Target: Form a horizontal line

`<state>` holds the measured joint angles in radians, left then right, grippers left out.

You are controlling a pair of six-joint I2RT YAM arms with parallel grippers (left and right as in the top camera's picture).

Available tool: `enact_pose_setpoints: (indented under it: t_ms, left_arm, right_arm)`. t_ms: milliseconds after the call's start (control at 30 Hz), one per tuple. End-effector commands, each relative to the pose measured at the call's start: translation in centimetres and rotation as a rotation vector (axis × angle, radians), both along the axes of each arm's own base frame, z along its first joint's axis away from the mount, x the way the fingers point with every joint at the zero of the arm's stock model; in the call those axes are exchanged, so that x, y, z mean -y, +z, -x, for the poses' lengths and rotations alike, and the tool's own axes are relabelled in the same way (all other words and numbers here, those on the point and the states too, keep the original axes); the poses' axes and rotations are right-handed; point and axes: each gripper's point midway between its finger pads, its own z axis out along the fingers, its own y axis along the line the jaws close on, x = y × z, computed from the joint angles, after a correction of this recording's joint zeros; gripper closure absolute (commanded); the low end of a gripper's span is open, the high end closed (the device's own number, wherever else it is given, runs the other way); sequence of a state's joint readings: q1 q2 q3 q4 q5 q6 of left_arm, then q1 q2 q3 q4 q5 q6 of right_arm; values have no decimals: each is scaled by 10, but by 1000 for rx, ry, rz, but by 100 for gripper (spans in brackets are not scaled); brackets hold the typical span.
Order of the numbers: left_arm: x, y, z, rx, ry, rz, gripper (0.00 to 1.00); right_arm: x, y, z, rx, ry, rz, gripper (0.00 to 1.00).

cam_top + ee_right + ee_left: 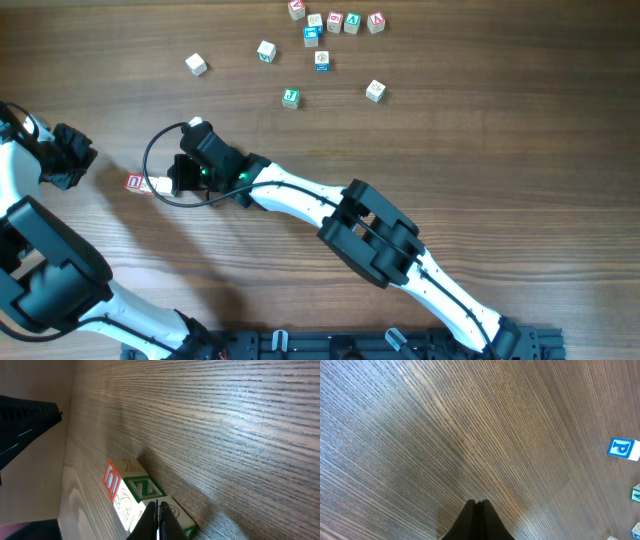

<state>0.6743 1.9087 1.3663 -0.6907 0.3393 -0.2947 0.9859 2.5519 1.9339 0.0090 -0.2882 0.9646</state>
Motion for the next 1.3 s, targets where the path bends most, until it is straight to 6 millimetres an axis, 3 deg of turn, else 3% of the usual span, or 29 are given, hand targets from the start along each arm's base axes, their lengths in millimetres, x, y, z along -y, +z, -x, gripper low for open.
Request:
enact_pose_setpoints:
  t_ms: [0, 700, 1267]
  left_arm:
    - [2, -5, -3, -2, -4, 17, 96]
    - [2, -5, -3, -4, -3, 15, 96]
    - [2, -5, -3, -3, -3, 14, 96]
  right_arm:
    - [-3, -12, 7, -25, 19, 6, 95]
    - [-2, -11, 0, 0, -12, 9, 95]
    - [-6, -9, 9, -13, 27, -6, 96]
